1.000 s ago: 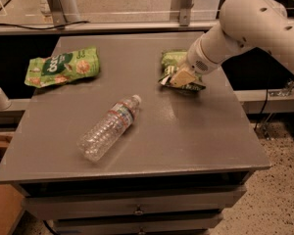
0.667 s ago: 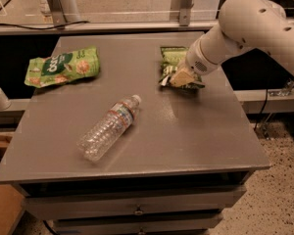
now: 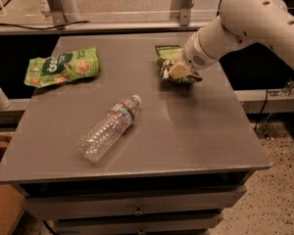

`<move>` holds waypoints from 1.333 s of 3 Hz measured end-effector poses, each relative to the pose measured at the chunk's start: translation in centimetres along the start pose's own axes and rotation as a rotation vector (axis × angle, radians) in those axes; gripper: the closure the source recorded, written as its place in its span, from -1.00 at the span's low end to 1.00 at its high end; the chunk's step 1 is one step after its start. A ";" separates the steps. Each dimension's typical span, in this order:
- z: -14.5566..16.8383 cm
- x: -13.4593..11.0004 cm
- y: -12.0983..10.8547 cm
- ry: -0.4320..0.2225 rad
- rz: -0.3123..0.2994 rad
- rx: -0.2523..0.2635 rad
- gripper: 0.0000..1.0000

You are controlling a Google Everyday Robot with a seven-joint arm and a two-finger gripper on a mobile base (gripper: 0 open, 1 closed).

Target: Pick green jalapeno chip bag

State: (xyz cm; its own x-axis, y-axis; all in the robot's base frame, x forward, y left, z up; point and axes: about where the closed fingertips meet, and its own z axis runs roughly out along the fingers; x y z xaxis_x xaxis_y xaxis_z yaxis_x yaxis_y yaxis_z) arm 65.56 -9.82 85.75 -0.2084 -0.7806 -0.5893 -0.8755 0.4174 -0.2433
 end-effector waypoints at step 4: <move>-7.8 -6.1 -2.3 -0.327 0.023 -0.020 1.00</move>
Offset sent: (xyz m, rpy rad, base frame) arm 0.0145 0.0149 0.0775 0.2042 -0.0991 0.0591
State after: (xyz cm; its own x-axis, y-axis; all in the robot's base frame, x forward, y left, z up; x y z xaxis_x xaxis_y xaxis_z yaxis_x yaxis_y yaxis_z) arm 65.47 -9.70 95.93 -0.0800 -0.5793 -0.8112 -0.8812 0.4215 -0.2141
